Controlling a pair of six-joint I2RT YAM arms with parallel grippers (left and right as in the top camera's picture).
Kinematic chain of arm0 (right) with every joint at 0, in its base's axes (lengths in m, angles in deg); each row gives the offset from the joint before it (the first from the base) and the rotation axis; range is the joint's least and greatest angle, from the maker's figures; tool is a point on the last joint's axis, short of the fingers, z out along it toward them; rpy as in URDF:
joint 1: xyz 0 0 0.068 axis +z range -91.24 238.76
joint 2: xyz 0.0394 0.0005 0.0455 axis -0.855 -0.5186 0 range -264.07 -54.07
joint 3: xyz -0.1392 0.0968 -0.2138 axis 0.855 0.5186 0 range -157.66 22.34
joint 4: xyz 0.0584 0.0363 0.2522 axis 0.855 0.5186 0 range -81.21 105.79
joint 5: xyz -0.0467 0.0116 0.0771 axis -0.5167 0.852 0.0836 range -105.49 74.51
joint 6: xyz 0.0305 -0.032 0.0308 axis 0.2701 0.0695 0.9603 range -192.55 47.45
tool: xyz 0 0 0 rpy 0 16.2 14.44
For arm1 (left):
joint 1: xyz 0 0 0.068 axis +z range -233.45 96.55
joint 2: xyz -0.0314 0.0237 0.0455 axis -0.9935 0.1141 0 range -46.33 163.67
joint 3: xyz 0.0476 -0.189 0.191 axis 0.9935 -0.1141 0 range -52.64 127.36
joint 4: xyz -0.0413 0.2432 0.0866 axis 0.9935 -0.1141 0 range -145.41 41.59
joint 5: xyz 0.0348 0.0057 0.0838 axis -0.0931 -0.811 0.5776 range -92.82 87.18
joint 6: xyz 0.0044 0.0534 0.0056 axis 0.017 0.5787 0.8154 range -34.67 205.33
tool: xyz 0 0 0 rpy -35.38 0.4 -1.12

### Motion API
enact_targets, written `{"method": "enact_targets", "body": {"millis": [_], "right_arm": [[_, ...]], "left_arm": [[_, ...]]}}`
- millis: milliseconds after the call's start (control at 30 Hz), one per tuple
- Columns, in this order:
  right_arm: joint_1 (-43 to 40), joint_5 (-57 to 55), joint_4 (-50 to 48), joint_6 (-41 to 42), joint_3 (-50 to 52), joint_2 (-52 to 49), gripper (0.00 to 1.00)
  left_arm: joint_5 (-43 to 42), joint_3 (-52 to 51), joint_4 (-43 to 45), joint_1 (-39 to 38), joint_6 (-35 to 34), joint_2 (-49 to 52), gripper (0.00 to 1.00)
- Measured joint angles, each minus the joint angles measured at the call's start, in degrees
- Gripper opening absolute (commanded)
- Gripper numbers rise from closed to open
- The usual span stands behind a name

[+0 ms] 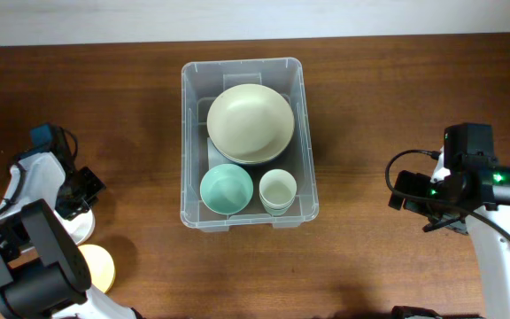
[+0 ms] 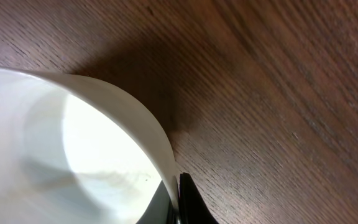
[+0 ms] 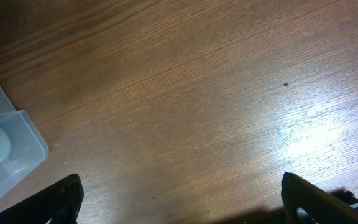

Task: Pack container

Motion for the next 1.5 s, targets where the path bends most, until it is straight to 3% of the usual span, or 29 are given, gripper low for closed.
{"method": "enact_targets", "body": {"millis": [300, 600, 933, 1167, 1500], "right_arm": [[0.0, 0.0, 0.0, 0.0, 0.0, 0.0, 0.97], [0.0, 0.0, 0.0, 0.0, 0.0, 0.0, 0.97], [0.0, 0.0, 0.0, -0.1, 0.0, 0.0, 0.98], [0.0, 0.0, 0.0, -0.1, 0.0, 0.0, 0.98], [0.0, 0.0, 0.0, -0.1, 0.0, 0.0, 0.98]], "left_arm": [[-0.5, 10.9, -11.1, -2.6, 0.0, -1.7, 0.0], [-1.1, 26.6, -23.9, -21.2, 0.0, -12.4, 0.01], [-2.2, 28.3, -21.1, -48.6, -1.3, -12.4, 0.01], [-2.8, 28.3, -21.0, -55.1, -2.9, -8.0, 0.0], [-7.4, 28.3, -22.0, -57.9, -3.3, 3.8, 0.01]]}}
